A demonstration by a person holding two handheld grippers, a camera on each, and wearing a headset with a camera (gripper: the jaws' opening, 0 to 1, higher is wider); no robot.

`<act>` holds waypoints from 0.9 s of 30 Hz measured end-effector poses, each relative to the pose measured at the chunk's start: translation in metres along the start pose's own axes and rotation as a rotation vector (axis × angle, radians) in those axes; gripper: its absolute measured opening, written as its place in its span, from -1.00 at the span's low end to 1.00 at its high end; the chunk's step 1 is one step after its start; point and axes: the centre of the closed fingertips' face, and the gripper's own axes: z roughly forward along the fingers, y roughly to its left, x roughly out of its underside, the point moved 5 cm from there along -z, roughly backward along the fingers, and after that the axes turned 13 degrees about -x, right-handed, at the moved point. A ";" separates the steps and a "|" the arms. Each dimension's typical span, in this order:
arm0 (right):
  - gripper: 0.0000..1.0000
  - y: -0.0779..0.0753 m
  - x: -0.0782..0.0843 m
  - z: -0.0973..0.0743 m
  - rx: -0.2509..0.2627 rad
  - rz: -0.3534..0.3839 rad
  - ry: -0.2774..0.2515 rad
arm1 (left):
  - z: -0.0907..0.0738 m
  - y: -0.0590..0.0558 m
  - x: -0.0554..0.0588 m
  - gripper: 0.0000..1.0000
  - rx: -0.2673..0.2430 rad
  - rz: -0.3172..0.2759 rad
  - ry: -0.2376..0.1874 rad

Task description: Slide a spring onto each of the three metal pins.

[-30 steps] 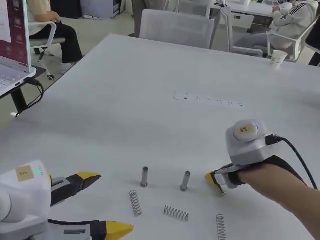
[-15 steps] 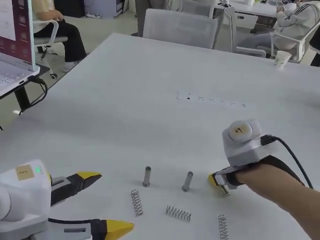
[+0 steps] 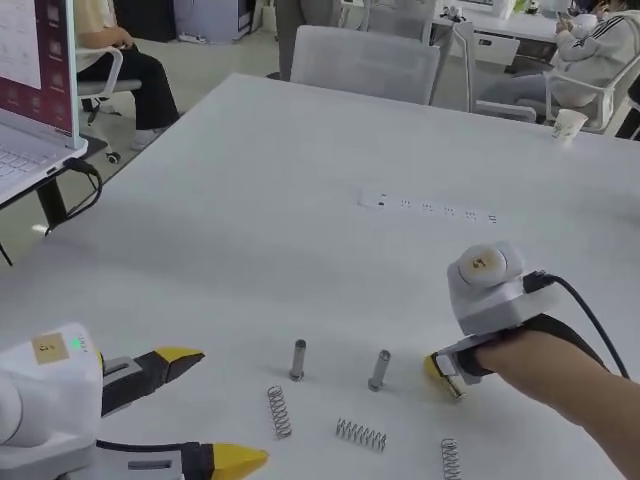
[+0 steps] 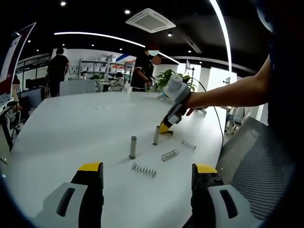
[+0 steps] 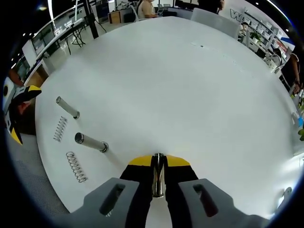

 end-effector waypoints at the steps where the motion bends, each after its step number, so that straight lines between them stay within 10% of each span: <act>1: -0.89 0.000 0.000 0.000 -0.001 0.001 0.002 | 0.000 0.000 0.000 0.45 -0.001 -0.001 -0.001; 27: -0.90 0.022 0.008 -0.042 -0.007 -0.030 -0.148 | 0.003 -0.004 -0.003 0.43 0.018 0.013 -0.006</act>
